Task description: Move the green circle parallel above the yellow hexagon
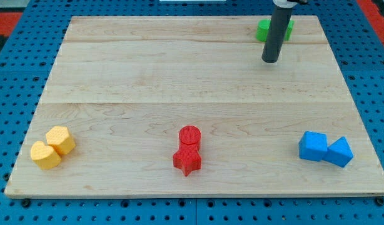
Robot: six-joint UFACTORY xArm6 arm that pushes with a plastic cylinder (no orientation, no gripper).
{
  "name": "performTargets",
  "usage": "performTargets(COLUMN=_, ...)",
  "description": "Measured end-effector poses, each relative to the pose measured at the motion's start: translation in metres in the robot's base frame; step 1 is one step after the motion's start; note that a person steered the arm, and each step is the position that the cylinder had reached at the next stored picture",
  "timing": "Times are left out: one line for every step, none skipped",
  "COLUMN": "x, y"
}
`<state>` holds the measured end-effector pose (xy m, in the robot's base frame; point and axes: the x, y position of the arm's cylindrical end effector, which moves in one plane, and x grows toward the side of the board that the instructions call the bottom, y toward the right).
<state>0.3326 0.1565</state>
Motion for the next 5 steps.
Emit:
performTargets(x=0.001, y=0.013)
performTargets(x=0.010, y=0.032)
performTargets(x=-0.025, y=0.119)
performTargets(x=-0.086, y=0.172)
performTargets(x=-0.099, y=0.084)
